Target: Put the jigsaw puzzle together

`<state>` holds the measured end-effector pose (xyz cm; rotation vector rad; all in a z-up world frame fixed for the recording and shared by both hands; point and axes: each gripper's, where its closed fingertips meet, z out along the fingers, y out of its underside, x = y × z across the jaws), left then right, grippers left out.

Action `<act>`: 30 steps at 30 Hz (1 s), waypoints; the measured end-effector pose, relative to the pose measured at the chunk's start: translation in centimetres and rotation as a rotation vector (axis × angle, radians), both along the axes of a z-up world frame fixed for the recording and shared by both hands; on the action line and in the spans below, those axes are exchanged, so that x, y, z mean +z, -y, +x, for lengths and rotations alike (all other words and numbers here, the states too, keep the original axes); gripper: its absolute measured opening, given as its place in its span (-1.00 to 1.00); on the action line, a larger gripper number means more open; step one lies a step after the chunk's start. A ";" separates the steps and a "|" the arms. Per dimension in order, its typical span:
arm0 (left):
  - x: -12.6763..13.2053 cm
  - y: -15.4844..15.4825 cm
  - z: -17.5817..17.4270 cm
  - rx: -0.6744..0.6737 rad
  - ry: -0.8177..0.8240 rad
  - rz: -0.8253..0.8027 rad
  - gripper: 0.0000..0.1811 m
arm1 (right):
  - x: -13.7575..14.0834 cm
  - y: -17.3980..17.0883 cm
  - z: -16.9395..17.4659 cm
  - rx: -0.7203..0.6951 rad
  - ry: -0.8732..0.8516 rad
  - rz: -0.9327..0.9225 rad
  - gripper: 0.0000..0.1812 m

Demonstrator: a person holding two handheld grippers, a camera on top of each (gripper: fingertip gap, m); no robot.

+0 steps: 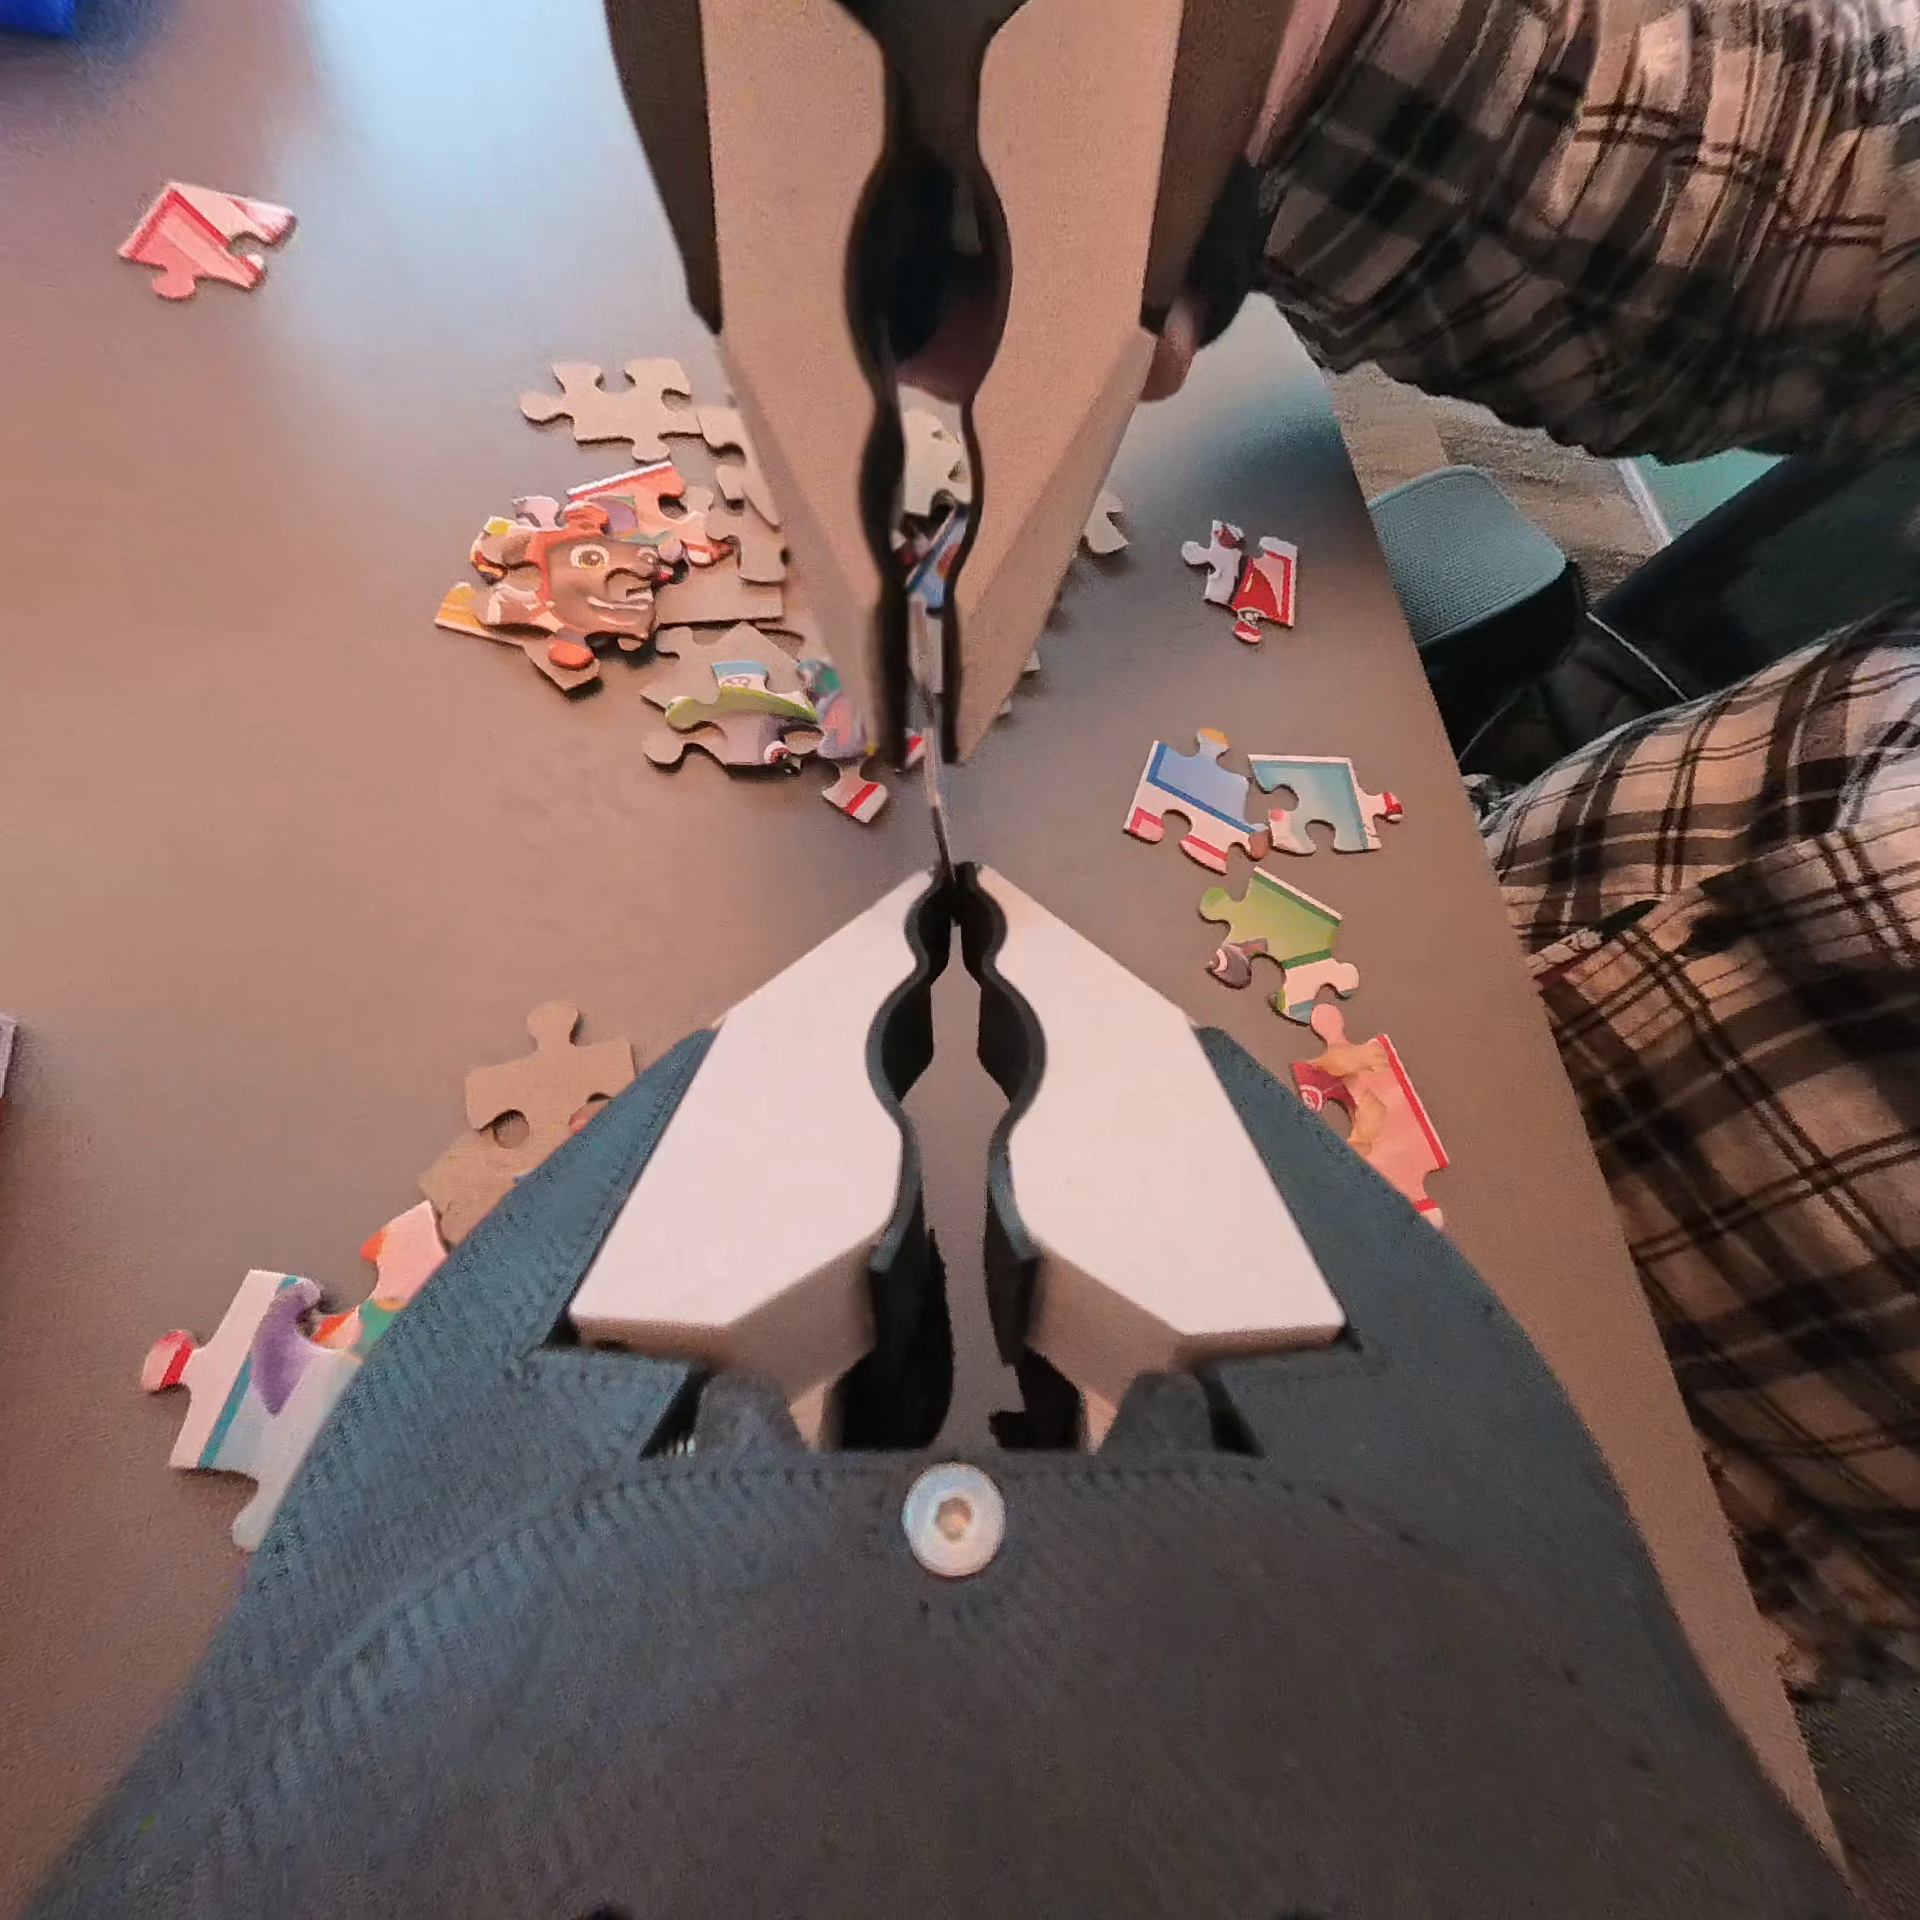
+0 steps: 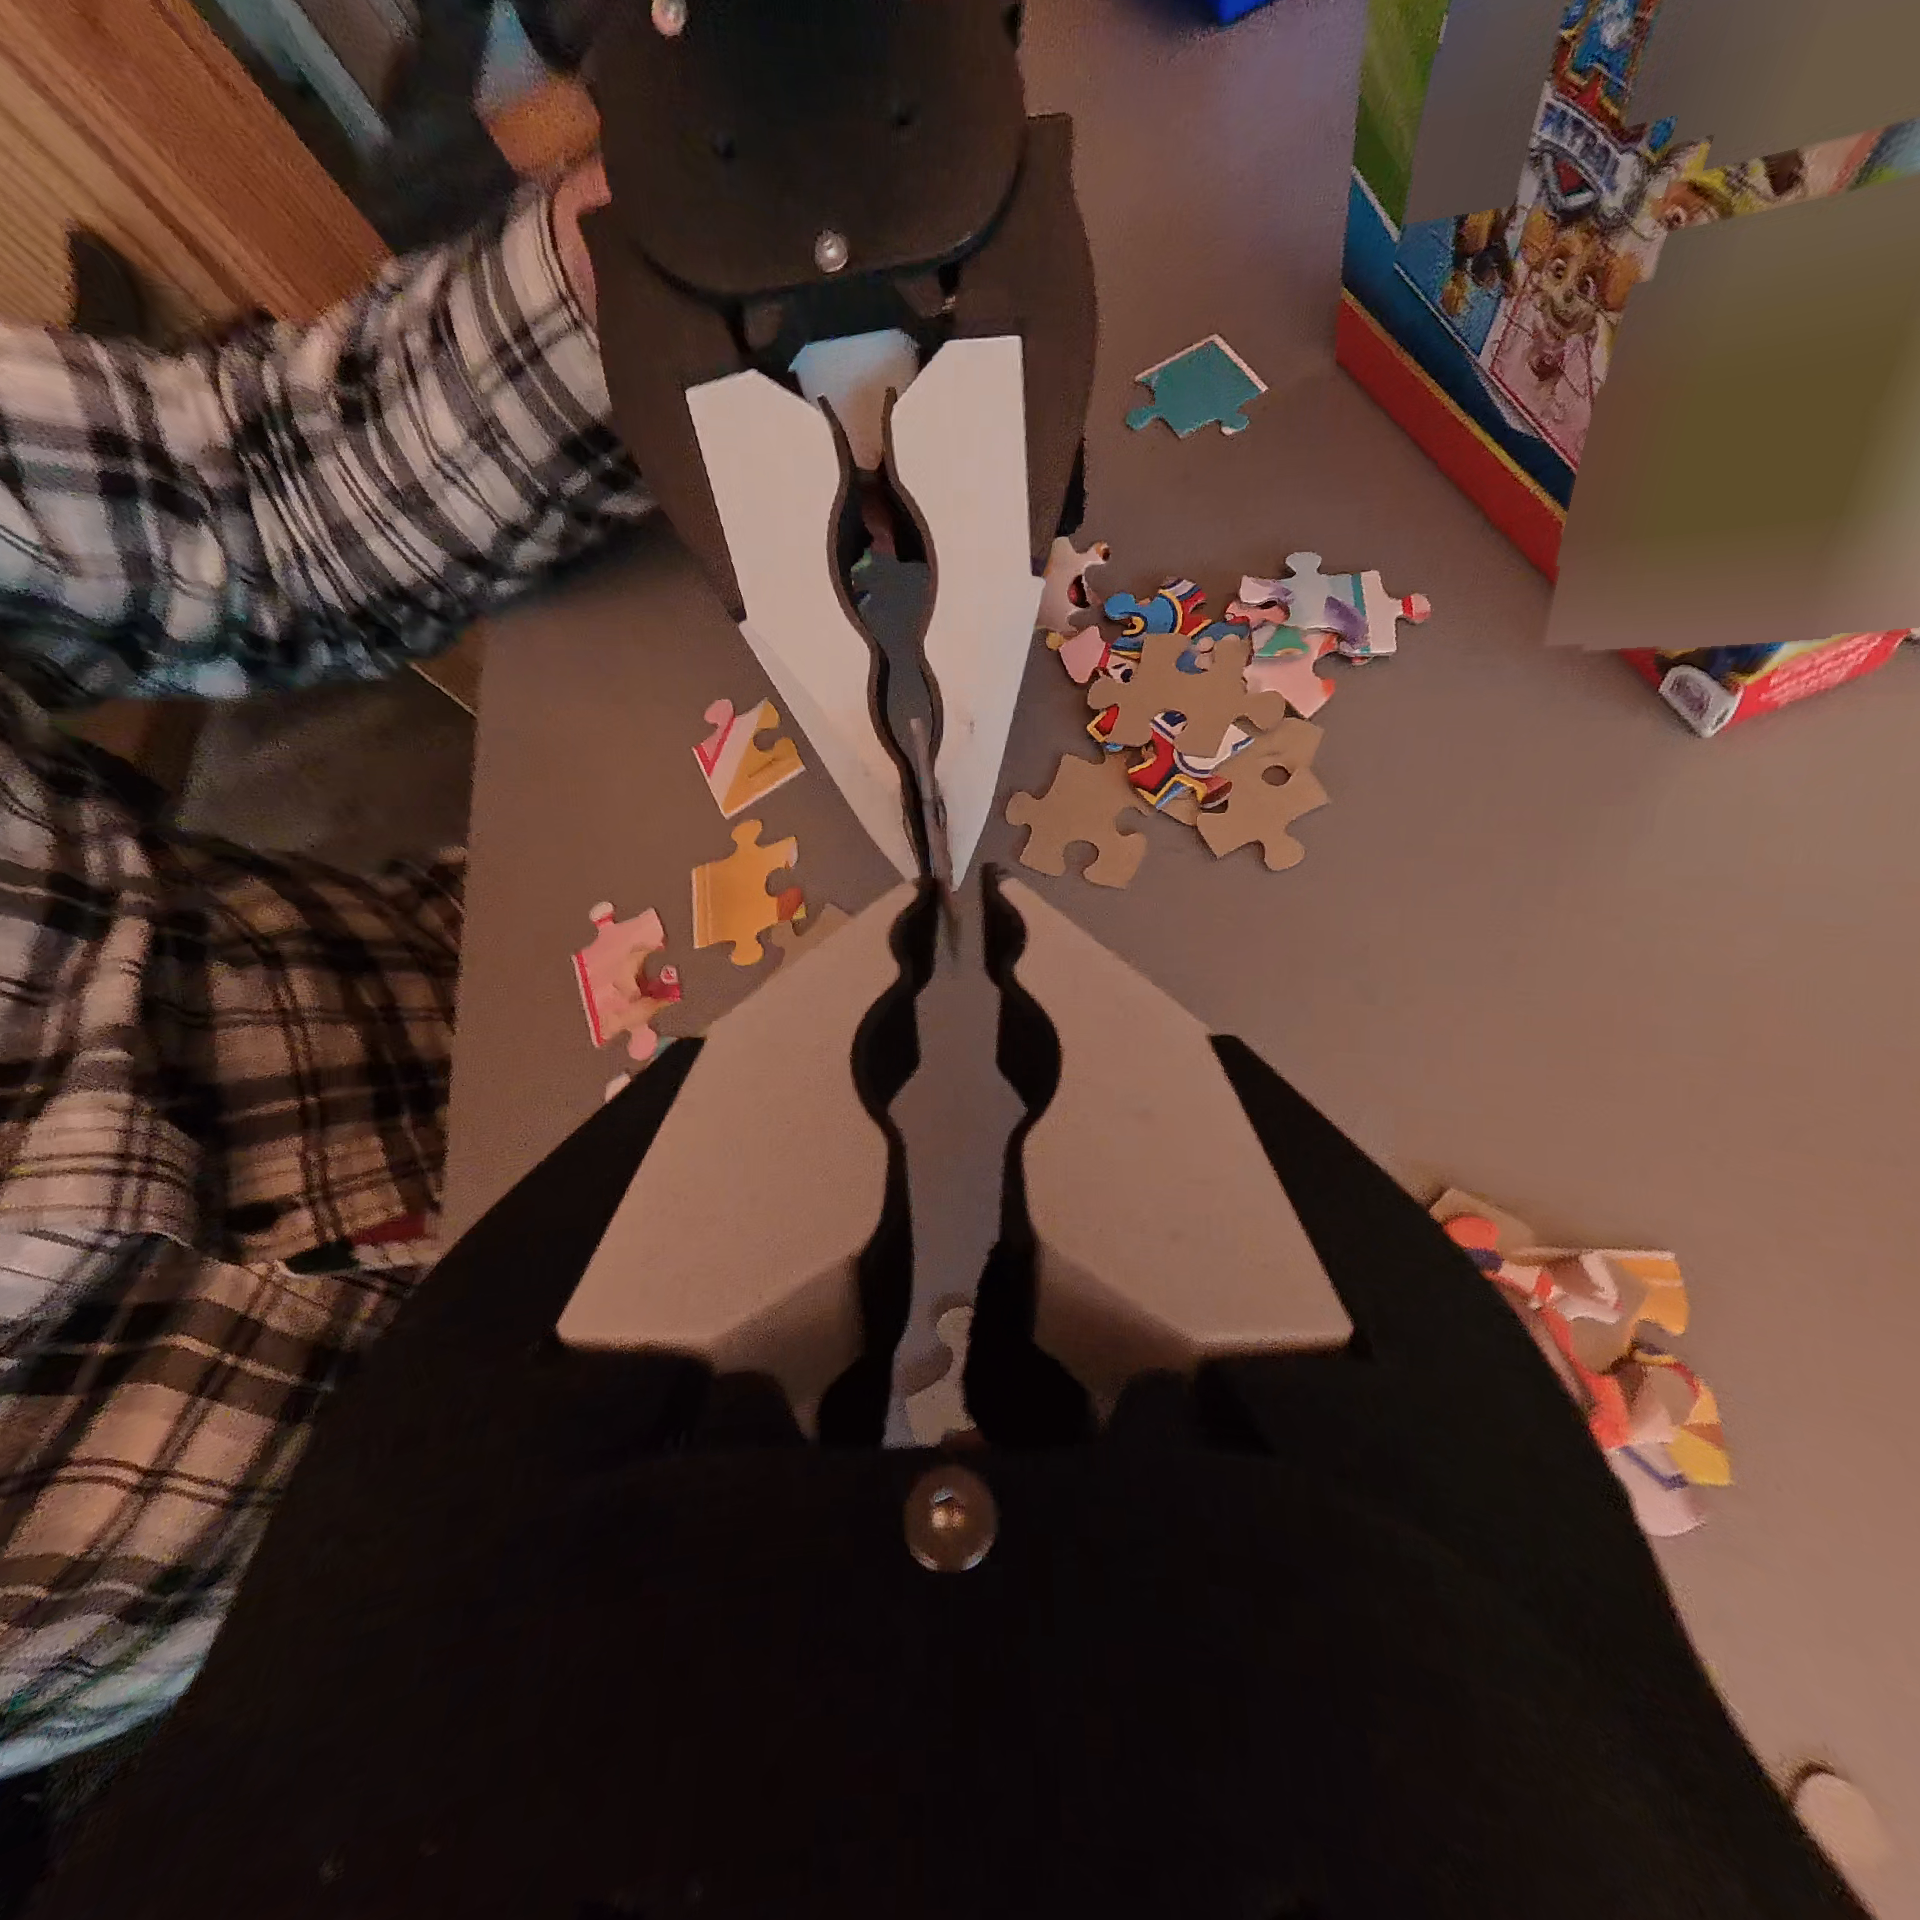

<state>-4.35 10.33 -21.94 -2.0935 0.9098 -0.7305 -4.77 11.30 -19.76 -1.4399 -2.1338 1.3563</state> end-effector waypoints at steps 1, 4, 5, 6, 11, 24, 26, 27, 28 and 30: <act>-0.2 -0.1 -0.3 0.006 -0.022 0.006 -1.00 | 0.0 0.3 -0.1 0.012 0.006 0.024 -0.99; 0.2 0.1 -1.1 0.018 -0.043 0.026 -0.99 | 0.4 0.7 -0.7 -0.011 0.019 -0.014 -1.00; 0.8 0.1 -1.5 0.026 -0.031 0.040 -0.99 | 0.9 0.8 -1.0 -0.022 0.014 -0.062 -1.00; 1.3 0.2 -1.7 0.032 -0.013 0.049 -0.99 | 1.3 0.8 -1.2 -0.029 0.009 -0.110 -1.00; 2.2 0.2 -2.7 0.067 0.040 0.057 -0.98 | 1.9 0.6 -1.8 -0.061 -0.006 -0.174 -1.00; 2.0 0.5 -3.4 0.078 0.041 0.036 -0.99 | 1.2 0.3 -1.5 -0.066 0.004 0.109 -1.00; 2.3 0.4 -3.3 0.083 0.025 0.054 -0.95 | 1.6 0.3 -0.9 -0.075 0.004 0.088 -1.00; 2.3 0.5 -3.4 0.086 0.004 0.058 -0.90 | 1.7 0.3 -0.4 -0.081 0.009 0.081 -1.00; 2.3 0.6 -3.4 0.081 -0.007 0.062 -0.86 | 1.8 0.4 0.2 -0.081 0.015 0.067 -1.00; 2.3 0.7 -3.7 0.089 -0.020 0.064 -0.82 | 1.7 0.6 1.6 -0.083 0.032 0.033 -1.00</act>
